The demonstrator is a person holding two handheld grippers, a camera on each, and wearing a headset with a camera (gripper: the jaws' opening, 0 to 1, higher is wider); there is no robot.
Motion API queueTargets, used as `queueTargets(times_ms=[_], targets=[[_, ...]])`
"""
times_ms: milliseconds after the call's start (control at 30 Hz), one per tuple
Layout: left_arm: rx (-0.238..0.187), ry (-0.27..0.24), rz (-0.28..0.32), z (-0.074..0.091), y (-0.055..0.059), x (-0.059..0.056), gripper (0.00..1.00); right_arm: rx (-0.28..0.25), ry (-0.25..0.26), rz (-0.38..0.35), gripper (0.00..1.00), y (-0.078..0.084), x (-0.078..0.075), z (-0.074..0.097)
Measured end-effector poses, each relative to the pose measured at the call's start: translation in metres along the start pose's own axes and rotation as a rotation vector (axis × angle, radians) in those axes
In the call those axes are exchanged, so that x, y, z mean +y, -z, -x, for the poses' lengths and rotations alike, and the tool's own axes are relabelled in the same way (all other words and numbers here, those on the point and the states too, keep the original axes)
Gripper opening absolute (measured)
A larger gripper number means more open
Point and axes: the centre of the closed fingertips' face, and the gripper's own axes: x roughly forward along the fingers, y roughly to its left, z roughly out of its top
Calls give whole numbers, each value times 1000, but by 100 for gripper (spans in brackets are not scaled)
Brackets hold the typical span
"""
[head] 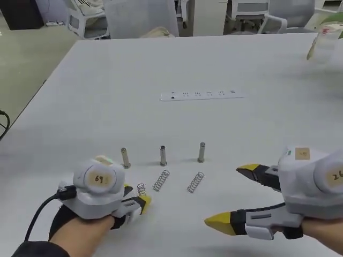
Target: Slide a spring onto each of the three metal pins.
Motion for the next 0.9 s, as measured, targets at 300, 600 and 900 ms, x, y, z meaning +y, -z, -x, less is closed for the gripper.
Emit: queueTargets(times_ms=[300,600,900], targets=[[32,-18,-36,-5,8,1,20,1,-4,2,81,0,0,0],[40,-29,-41,1,14,13,14,0,-3,1,80,0,0,0],[34,-16,-81,-1,13,13,3,5,-9,4,80,1,2,-1]])
